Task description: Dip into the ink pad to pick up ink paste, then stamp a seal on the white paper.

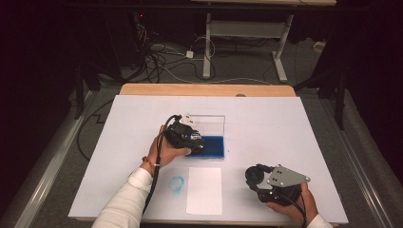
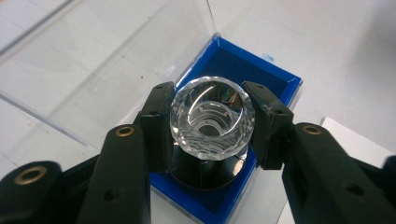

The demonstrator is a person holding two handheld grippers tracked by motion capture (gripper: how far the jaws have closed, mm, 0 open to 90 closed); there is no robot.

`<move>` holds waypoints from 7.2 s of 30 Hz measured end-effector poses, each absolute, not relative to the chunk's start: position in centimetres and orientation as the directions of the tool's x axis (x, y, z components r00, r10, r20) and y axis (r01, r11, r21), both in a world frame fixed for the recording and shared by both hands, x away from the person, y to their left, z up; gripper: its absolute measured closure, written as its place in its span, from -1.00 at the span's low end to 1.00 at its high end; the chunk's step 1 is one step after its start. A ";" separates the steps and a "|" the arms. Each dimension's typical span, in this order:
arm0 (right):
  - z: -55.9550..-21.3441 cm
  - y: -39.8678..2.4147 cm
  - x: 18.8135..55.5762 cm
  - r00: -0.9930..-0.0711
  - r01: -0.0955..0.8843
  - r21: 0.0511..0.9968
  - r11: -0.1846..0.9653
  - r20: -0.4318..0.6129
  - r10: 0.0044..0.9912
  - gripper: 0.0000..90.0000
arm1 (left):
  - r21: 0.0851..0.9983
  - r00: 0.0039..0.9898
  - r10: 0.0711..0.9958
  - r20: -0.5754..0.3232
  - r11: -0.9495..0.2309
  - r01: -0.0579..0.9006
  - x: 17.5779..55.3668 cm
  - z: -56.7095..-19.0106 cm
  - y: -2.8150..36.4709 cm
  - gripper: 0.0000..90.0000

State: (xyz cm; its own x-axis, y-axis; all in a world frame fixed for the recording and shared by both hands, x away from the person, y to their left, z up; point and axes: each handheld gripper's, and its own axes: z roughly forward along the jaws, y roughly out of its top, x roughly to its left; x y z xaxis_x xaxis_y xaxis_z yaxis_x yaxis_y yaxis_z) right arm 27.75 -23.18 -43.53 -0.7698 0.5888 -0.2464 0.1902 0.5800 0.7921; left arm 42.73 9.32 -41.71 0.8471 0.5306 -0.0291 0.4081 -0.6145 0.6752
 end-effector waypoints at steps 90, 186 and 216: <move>-43.4 -26.1 27.0 -0.716 0.218 0.798 0.562 -0.260 0.648 -0.16 | 0.665 0.845 0.533 -0.047 -0.614 0.424 43.1 -41.8 9.3 0.22; -43.5 -25.3 27.7 -0.734 0.219 0.794 0.567 -0.249 0.632 -0.16 | 0.722 0.832 0.554 0.004 -0.578 0.381 41.4 -40.9 10.5 0.22; -43.6 -25.2 27.1 -0.750 0.207 0.787 0.581 -0.254 0.610 -0.16 | 0.772 0.888 0.457 0.049 -0.582 0.257 36.5 -37.9 10.3 0.22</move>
State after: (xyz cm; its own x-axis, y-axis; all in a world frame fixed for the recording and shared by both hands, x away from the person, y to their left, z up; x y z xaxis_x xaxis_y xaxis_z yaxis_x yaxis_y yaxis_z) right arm 27.08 -25.20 -43.61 -0.7504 0.6104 -0.2536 0.2069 0.5813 0.7870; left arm 36.54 10.28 -37.86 0.8881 0.4570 0.0488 0.2570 -0.5818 0.7717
